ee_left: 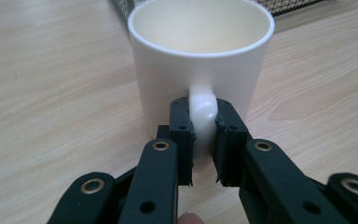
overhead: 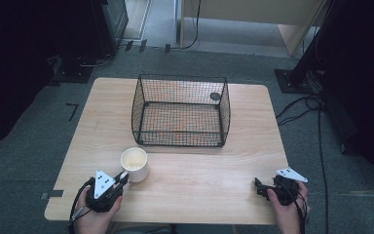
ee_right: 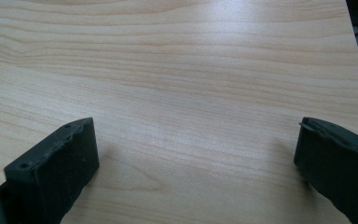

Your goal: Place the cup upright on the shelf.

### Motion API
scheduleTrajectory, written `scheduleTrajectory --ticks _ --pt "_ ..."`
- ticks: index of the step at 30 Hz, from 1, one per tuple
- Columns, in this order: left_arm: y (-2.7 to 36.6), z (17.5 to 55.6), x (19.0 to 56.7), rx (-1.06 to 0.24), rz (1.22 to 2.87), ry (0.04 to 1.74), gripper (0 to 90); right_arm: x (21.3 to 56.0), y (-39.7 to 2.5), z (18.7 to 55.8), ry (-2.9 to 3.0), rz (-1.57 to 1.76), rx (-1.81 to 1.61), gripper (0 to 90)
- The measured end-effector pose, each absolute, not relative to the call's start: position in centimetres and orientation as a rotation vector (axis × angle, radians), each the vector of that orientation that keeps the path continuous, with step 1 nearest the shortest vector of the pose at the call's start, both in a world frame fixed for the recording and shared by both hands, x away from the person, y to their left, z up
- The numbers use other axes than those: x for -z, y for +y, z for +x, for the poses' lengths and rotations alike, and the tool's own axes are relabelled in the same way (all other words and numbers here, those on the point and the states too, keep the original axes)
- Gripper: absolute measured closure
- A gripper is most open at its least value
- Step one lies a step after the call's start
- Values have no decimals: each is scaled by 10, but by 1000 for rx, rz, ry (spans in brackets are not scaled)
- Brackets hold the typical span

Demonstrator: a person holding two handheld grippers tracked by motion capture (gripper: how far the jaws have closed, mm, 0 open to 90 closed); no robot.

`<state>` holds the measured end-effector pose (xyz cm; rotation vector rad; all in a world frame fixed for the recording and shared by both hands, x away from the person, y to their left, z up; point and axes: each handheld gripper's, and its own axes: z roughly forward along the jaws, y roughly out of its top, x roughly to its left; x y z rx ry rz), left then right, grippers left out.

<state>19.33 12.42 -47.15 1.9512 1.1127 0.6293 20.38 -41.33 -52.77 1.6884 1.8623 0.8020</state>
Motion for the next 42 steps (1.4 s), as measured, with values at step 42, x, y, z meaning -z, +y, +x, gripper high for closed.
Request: scheduleTrajectory --ticks 42 --pt "66 252 383 -360 1887 846 810 528 -413 204 1859 1693 -801 0"
